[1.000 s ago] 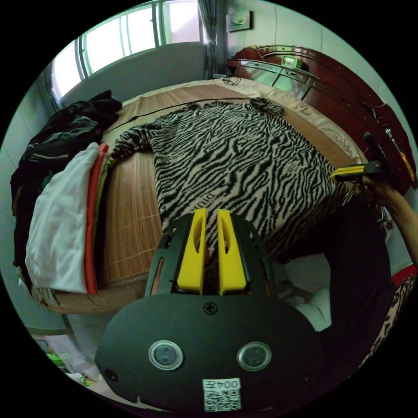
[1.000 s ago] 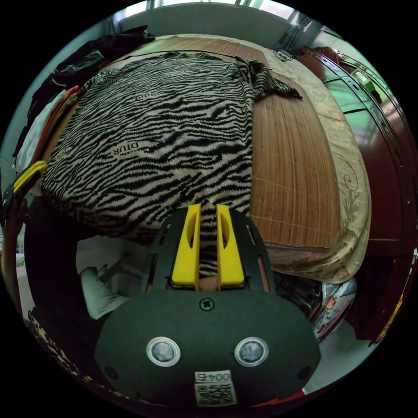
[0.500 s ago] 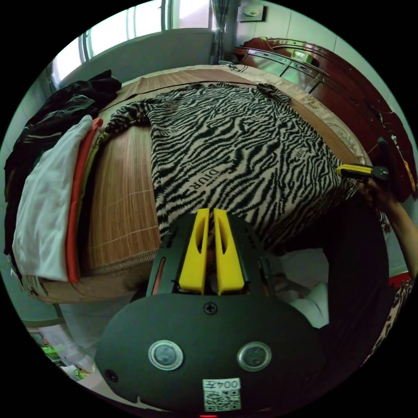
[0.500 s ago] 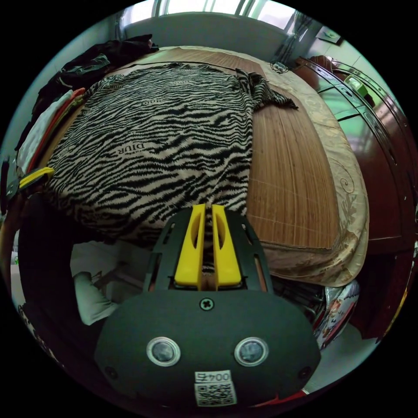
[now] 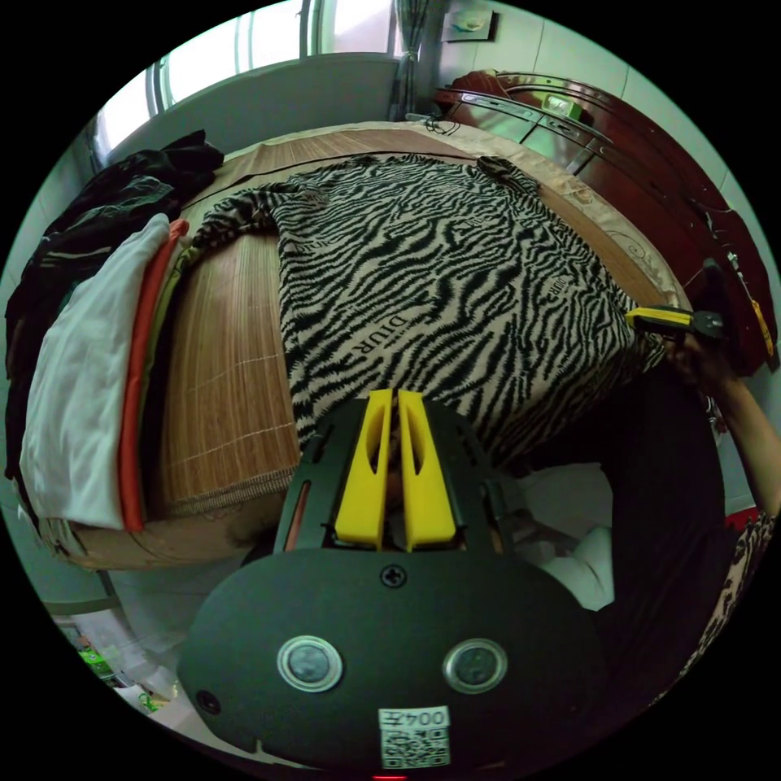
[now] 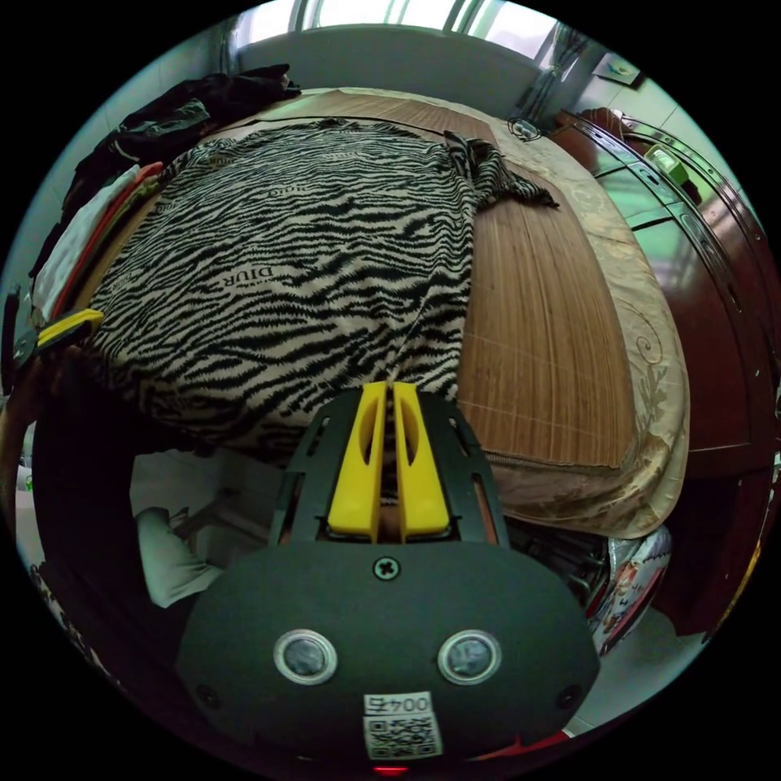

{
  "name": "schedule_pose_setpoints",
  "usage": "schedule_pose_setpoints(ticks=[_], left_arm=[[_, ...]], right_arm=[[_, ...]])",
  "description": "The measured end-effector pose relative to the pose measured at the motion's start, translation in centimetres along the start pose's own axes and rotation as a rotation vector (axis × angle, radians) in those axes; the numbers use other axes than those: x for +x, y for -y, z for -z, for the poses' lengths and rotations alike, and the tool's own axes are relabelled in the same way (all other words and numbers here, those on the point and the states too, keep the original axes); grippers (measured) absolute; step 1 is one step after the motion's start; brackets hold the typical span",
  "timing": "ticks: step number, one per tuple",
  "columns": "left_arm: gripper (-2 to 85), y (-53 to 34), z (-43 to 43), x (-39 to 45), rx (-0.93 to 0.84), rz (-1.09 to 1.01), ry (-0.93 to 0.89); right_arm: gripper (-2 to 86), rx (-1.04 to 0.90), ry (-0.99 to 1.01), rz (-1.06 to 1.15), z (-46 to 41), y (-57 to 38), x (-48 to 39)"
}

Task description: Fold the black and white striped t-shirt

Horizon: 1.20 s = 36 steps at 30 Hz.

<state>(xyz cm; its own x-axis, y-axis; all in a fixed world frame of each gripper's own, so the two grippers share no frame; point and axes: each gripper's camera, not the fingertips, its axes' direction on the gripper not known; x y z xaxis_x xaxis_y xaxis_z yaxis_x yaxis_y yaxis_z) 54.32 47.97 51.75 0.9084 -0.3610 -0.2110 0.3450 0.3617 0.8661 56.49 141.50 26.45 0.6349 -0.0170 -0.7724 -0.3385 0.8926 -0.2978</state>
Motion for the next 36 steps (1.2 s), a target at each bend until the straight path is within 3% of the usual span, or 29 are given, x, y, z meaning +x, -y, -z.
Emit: schedule_pose_setpoints(ticks=[6,13,16,19,23,26,30,36], left_arm=[[1.4,0.1,-0.2,-0.5,0.001,0.015,-0.029],[1.2,0.5,-0.5,-0.1,-0.002,-0.005,-0.019],[1.1,0.7,-0.6,0.3,-0.002,-0.022,-0.003],[1.0,1.1,-0.8,0.8,-0.004,-0.039,0.009],[1.0,1.4,-1.0,1.2,-0.006,-0.060,0.020],[1.1,1.5,-1.1,1.3,-0.006,-0.065,0.018],[1.1,1.7,-1.4,1.3,-0.004,-0.068,0.009],[1.1,2.0,-1.7,2.1,0.001,-0.095,0.043]], right_arm=[[1.4,0.071,0.107,-0.080,-0.7,-1.1,3.5],[-0.6,0.290,0.489,-0.478,-1.5,2.0,19.0],[-0.7,0.316,0.542,-0.577,-3.1,6.1,24.6],[-0.8,0.204,0.462,-0.611,-5.6,12.1,28.0],[-0.8,-0.017,-0.073,-0.276,-8.4,22.6,25.3],[-0.8,-0.082,-0.241,-0.120,-11.1,27.1,23.9],[-0.4,-0.112,-0.202,-0.085,-14.3,30.2,25.2],[4.4,-0.043,0.011,-0.200,-18.3,31.0,29.6]])
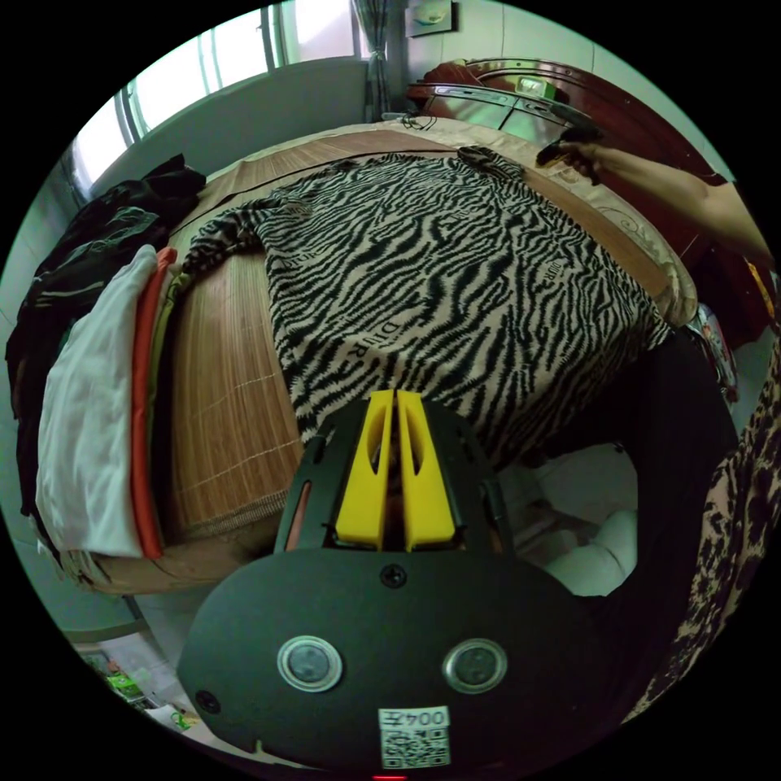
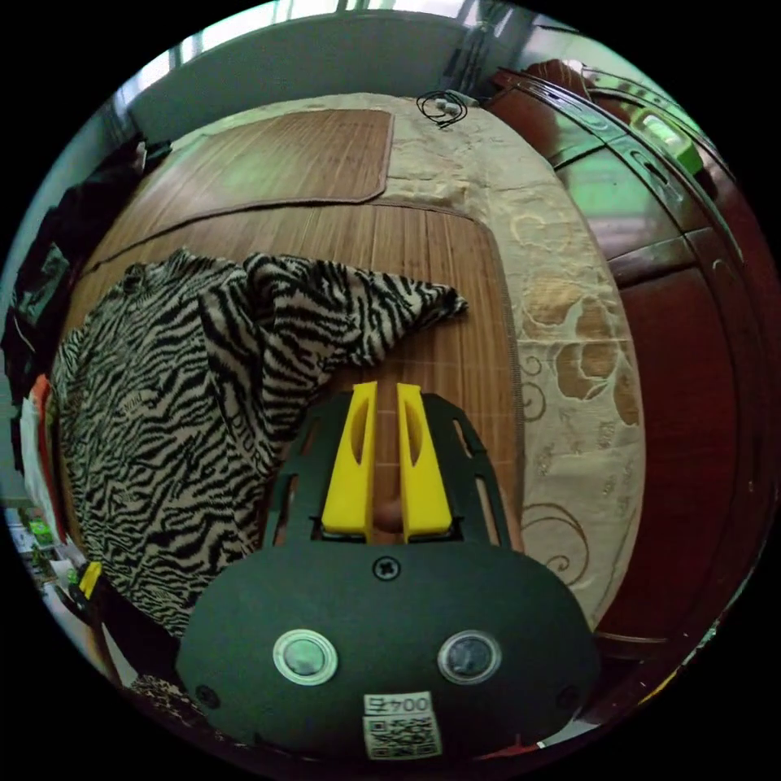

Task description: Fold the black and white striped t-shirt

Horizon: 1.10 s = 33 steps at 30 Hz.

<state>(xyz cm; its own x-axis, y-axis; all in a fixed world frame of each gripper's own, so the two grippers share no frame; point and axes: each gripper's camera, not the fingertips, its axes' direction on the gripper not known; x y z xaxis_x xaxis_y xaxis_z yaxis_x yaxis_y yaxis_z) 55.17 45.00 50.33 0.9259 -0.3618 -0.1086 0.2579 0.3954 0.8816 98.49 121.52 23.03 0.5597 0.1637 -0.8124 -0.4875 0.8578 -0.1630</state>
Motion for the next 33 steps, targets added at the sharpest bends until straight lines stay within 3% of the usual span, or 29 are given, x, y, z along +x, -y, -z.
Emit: schedule_pose_setpoints(ticks=[5,11,19,21,24,33], left_arm=[[1.1,0.2,-0.4,-0.5,0.003,0.017,-0.029],[1.0,0.4,-0.9,-0.9,0.006,0.028,-0.049],[1.0,0.7,-1.7,-1.4,0.011,0.041,-0.073],[1.0,0.7,-1.9,-1.5,0.011,0.041,-0.073],[1.0,0.9,-2.2,-1.5,0.011,0.040,-0.069],[1.0,1.3,-3.1,-1.8,0.013,0.045,-0.069]], right_arm=[[10.8,0.136,0.333,-0.228,-3.5,-0.2,6.4],[11.2,0.185,0.584,-0.456,-9.2,-1.4,11.3],[15.8,0.206,0.686,-0.610,-15.7,-3.7,12.9],[14.6,0.211,0.714,-0.620,-16.5,-4.0,12.9],[4.6,0.201,0.693,-0.635,-17.1,-4.4,12.6],[-0.4,0.544,0.695,-0.711,-9.9,-10.9,13.9]])
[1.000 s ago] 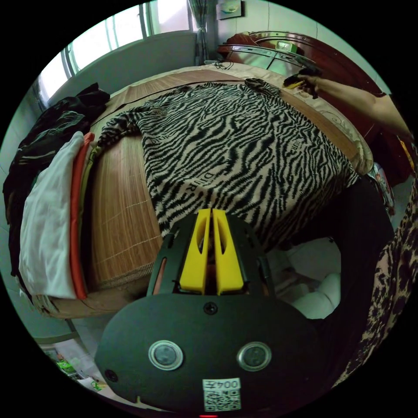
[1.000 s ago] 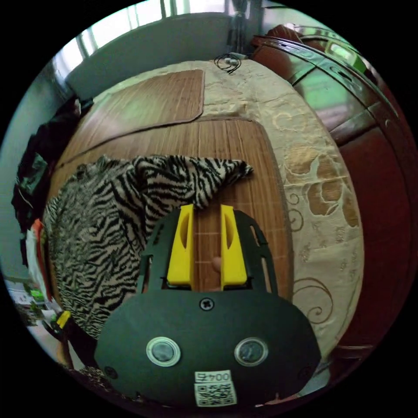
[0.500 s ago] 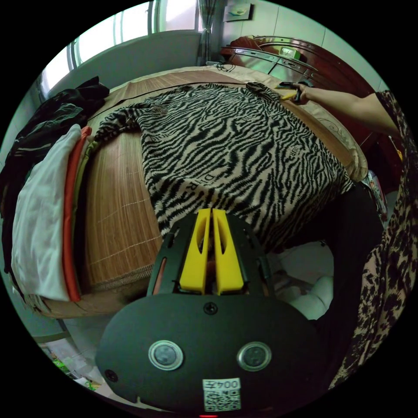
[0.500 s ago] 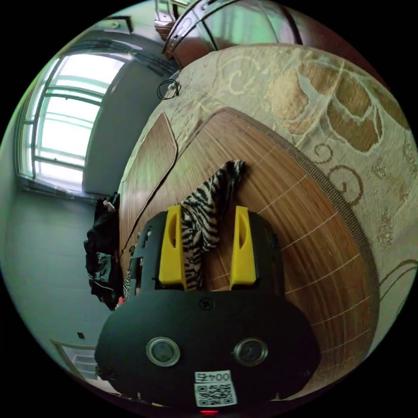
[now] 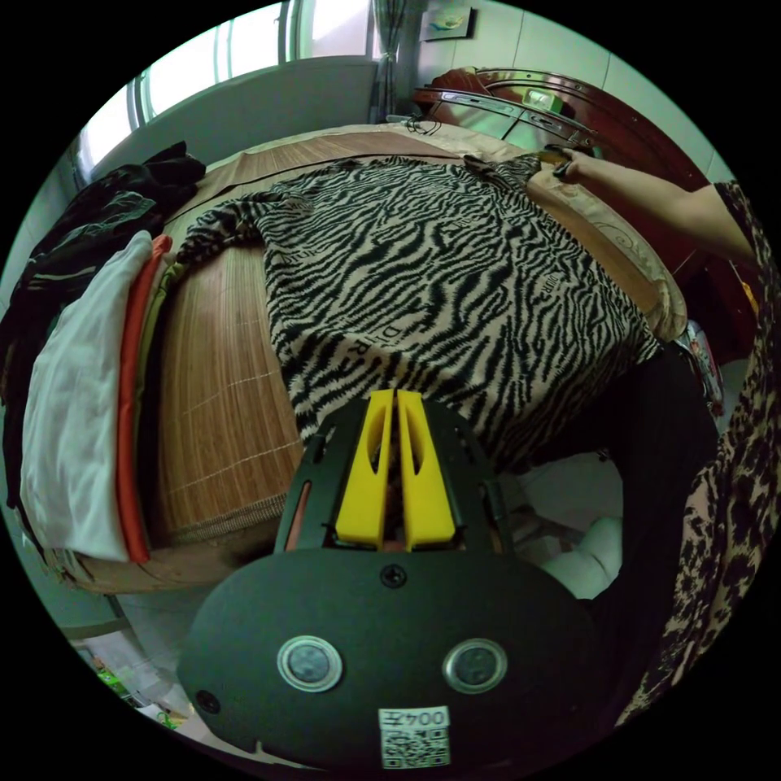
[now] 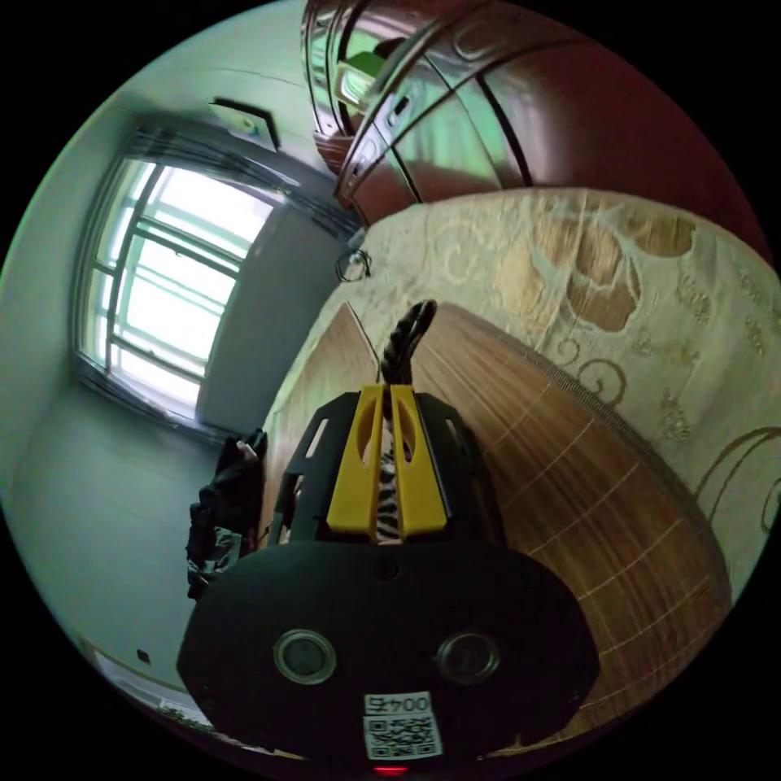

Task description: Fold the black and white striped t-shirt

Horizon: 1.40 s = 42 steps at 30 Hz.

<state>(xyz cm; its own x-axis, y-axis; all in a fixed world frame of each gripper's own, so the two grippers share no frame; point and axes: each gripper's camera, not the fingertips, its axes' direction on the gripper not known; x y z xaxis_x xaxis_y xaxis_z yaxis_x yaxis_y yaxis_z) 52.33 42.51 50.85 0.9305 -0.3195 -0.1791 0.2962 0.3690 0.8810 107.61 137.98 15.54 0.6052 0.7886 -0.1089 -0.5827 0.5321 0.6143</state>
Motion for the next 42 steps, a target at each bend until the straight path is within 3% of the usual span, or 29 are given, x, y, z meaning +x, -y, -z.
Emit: schedule_pose_setpoints(ticks=[12,21,26,32,39,42], left_arm=[[0.9,0.5,-1.6,-1.9,0.013,0.045,-0.059],[0.8,1.2,-3.0,-3.1,0.023,0.068,-0.085],[0.8,1.7,-3.8,-4.0,0.028,0.086,-0.118],[0.8,2.4,-5.0,-5.2,0.030,0.109,-0.164],[0.7,3.4,-6.3,-5.8,0.037,0.120,-0.185],[0.6,3.8,-6.9,-6.2,0.039,0.133,-0.206]], right_arm=[[-0.5,0.173,0.108,-0.026,15.3,0.9,-1.7],[0.3,0.098,0.171,0.328,18.0,0.7,-20.8],[0.8,-0.050,-0.018,0.714,13.4,-7.1,-36.0],[1.2,-0.106,-0.182,1.039,5.2,-22.4,-46.5],[3.9,-0.349,-0.440,1.220,-7.0,-37.2,-48.4],[9.7,-0.493,-0.539,1.328,-10.6,-41.3,-48.3]])
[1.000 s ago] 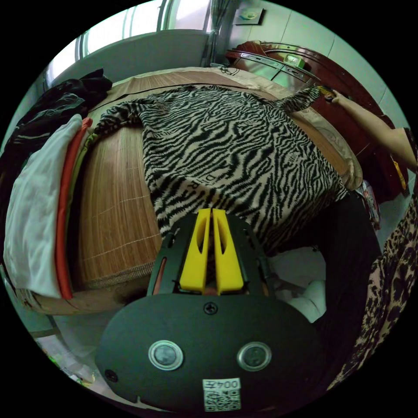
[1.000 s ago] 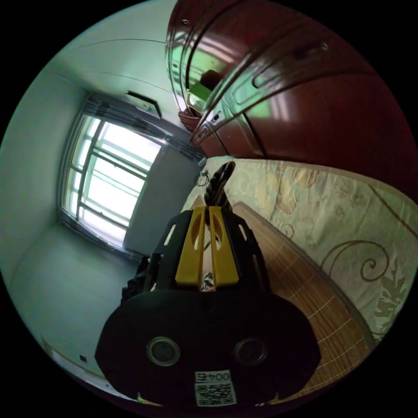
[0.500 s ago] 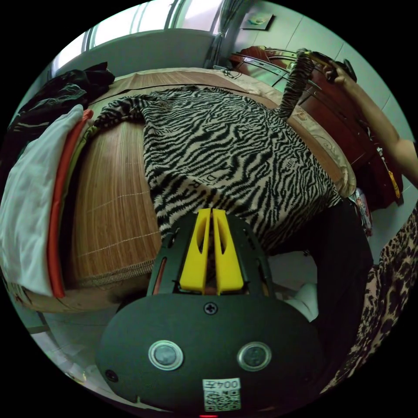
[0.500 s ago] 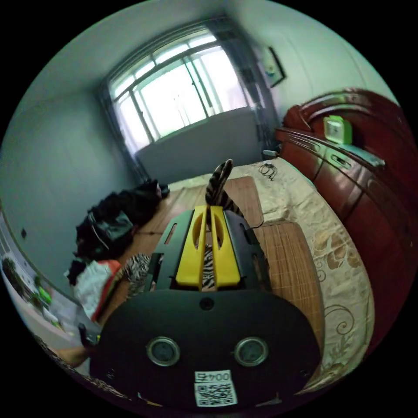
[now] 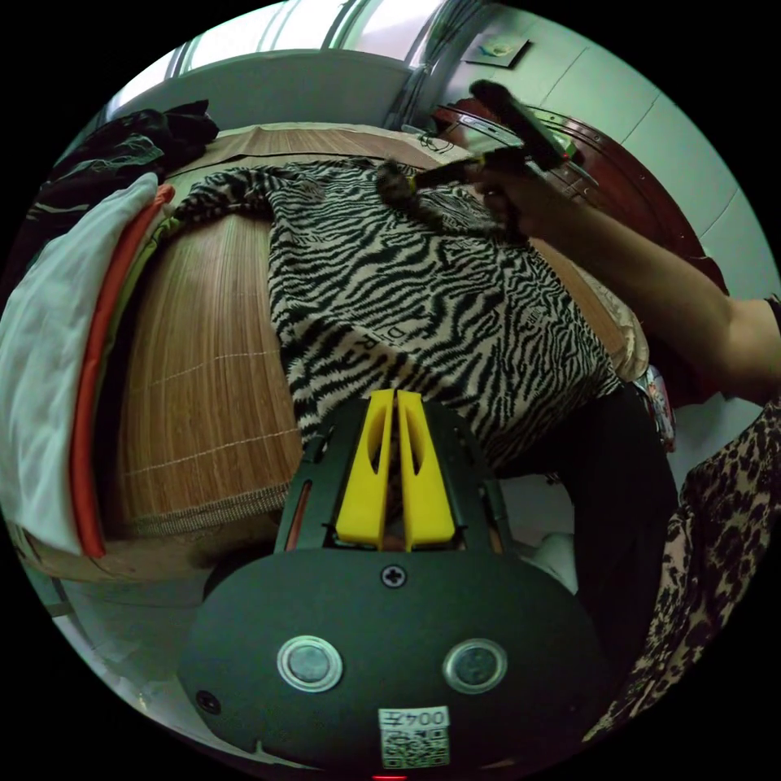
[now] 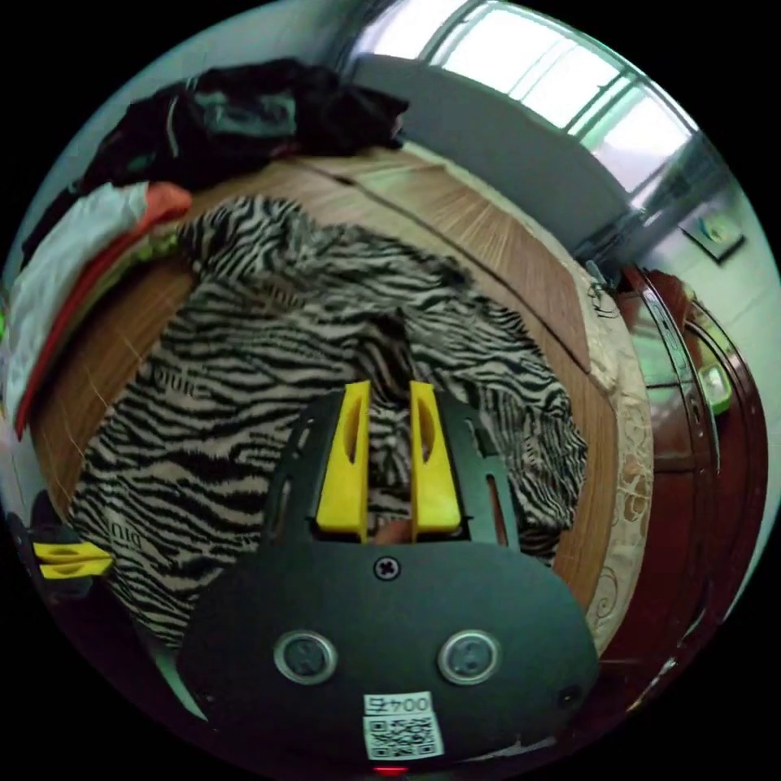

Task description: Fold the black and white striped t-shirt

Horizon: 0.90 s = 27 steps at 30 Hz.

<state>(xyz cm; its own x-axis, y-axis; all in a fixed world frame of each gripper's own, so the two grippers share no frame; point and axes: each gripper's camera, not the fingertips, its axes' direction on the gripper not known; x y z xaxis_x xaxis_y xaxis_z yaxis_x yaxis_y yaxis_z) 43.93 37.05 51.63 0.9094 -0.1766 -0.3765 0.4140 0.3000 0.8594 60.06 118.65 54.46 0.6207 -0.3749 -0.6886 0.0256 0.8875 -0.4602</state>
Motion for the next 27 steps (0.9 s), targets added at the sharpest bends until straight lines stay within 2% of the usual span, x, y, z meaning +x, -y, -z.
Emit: schedule_pose_setpoints(ticks=[3,6,8,11,13,16,20,27], left_arm=[[0.6,0.5,-0.5,-0.1,0.001,0.005,-0.008],[0.6,1.0,-1.1,-0.2,0.000,0.013,-0.018],[0.6,1.5,-1.2,-0.3,-0.007,0.020,-0.027],[0.6,3.5,-0.4,0.1,-0.031,0.027,-0.051],[0.9,6.3,1.7,0.4,0.073,0.036,-0.086],[1.8,12.4,2.5,0.0,0.188,0.052,-0.145],[4.3,21.9,-0.9,0.7,0.145,0.028,-0.133],[9.6,35.6,-11.7,9.4,0.026,-0.038,0.189]], right_arm=[[12.3,0.015,0.124,0.001,0.9,0.4,0.5],[13.7,0.124,0.365,-0.035,3.8,-0.3,4.2],[13.7,0.205,0.501,-0.121,6.1,-2.3,9.1],[13.3,0.215,0.625,-0.288,6.7,-6.9,16.5],[13.0,0.194,0.682,-0.377,5.8,-10.5,20.2],[12.3,0.111,0.635,-0.492,3.5,-16.4,23.8],[10.0,0.045,0.526,-0.559,1.9,-21.6,25.1],[6.5,0.088,0.482,-0.591,3.1,-22.7,25.6]])
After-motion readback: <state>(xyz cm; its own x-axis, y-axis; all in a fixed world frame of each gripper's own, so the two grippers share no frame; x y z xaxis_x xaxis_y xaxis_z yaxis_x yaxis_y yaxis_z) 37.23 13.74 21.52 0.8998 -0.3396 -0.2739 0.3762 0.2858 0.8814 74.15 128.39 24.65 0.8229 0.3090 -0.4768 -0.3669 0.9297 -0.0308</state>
